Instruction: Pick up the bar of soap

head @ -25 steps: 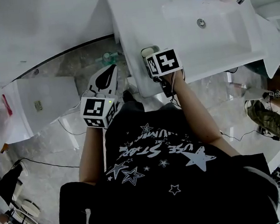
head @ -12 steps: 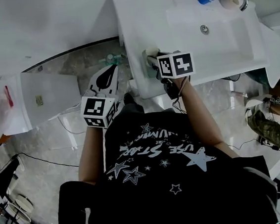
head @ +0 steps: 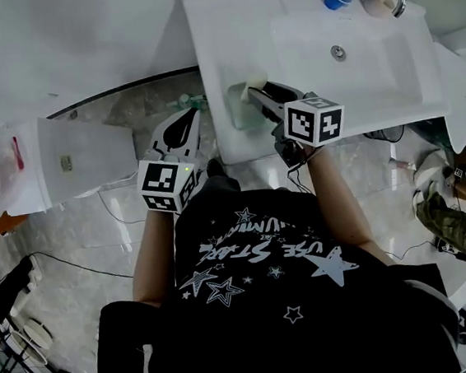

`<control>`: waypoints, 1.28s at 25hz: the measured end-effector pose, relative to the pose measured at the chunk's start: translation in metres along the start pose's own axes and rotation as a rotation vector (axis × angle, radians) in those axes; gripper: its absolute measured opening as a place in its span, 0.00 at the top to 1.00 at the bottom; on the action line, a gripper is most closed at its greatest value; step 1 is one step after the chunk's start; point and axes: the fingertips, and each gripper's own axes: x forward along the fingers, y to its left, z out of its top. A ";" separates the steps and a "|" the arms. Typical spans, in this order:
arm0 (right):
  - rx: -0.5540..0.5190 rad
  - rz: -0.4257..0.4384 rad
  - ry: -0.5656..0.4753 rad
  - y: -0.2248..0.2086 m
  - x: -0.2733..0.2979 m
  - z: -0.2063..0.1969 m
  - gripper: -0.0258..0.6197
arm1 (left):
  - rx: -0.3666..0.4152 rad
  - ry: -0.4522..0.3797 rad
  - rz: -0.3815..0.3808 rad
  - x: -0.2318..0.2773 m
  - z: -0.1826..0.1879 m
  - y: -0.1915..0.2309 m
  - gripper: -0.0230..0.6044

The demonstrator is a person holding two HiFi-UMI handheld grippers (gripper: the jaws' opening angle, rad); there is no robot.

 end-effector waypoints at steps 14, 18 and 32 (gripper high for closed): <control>0.022 0.200 -0.270 0.005 -0.073 0.030 0.69 | 0.014 -0.040 0.102 -0.012 0.010 -0.058 0.95; 0.021 0.265 -0.344 0.008 -0.105 0.039 0.69 | 0.022 -0.062 0.139 -0.019 0.014 -0.083 0.95; -0.109 0.343 -0.458 0.002 -0.224 0.020 0.69 | 0.045 -0.140 0.213 -0.041 0.017 -0.196 0.95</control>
